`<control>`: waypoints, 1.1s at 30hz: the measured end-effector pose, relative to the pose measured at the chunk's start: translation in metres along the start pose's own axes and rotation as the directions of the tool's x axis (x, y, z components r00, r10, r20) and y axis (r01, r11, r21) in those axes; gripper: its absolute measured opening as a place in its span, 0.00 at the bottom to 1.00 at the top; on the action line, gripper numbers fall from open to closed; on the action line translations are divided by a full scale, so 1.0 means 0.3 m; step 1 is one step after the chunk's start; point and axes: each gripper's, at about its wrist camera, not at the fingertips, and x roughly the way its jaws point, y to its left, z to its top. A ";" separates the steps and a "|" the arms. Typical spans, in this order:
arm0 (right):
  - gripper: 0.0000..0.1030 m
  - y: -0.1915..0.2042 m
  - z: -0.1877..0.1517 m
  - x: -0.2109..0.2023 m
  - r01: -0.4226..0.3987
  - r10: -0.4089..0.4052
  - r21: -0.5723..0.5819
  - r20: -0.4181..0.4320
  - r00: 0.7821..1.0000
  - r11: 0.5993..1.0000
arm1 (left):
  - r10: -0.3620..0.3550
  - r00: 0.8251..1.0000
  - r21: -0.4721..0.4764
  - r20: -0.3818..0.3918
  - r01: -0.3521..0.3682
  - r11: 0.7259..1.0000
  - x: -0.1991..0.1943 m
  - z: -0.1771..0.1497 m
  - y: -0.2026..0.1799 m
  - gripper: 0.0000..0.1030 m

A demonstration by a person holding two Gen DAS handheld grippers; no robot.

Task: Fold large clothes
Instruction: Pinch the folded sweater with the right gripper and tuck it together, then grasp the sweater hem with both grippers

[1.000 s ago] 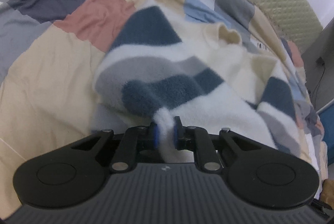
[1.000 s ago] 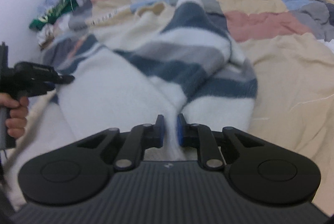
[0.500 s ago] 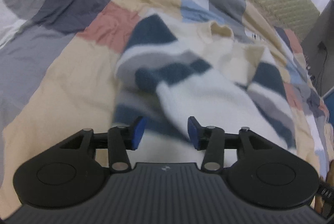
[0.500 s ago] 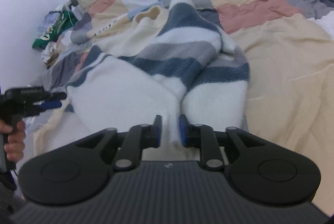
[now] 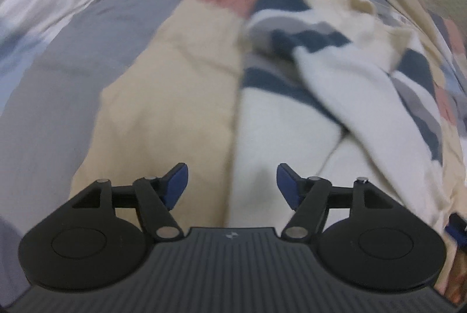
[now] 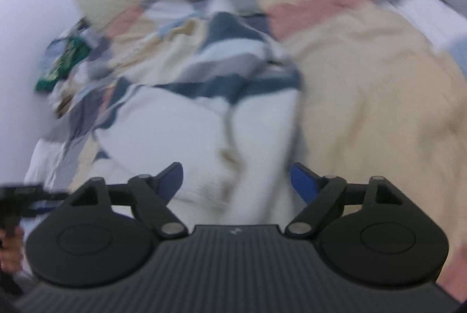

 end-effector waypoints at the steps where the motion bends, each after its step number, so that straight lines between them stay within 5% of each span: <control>1: 0.80 -0.029 -0.005 0.002 0.002 -0.002 0.048 -0.011 1.000 0.999 | -0.006 1.000 -0.028 -0.012 0.005 1.000 -0.005 -0.002 0.020 0.73; 5: 0.80 -0.115 -0.041 0.043 0.016 0.001 0.184 -0.093 0.996 0.983 | -0.026 0.998 -0.120 -0.064 0.019 0.993 0.011 -0.023 0.053 0.75; 9: 0.82 -0.146 -0.081 0.091 -0.086 0.140 0.290 -0.172 0.975 0.953 | -0.188 0.968 -0.163 -0.164 0.162 0.973 0.064 -0.064 0.022 0.75; 16: 0.82 -0.131 -0.118 0.085 -0.233 0.315 0.361 -0.186 0.931 0.903 | -0.199 0.960 -0.058 -0.197 0.192 0.980 0.053 -0.154 -0.078 0.82; 21: 0.82 -0.076 -0.115 0.058 -0.400 0.478 0.365 -0.151 0.865 0.841 | -0.405 0.893 -0.057 -0.196 0.402 0.914 -0.001 -0.178 -0.081 0.82; 23: 0.82 -0.054 -0.117 0.044 -0.442 0.514 0.351 -0.144 0.846 0.826 | -0.420 0.887 -0.044 -0.190 0.419 0.907 -0.006 -0.183 -0.081 0.82; 29: 0.79 -0.068 -0.148 0.101 -0.245 0.335 0.328 -0.253 0.908 0.912 | -0.254 0.922 0.051 -0.291 0.280 0.959 0.074 -0.218 -0.151 0.83; 33: 0.58 -0.043 -0.154 0.122 -0.212 0.285 0.260 -0.289 0.914 0.942 | -0.215 0.942 0.076 -0.260 0.242 0.967 0.082 -0.241 -0.176 0.82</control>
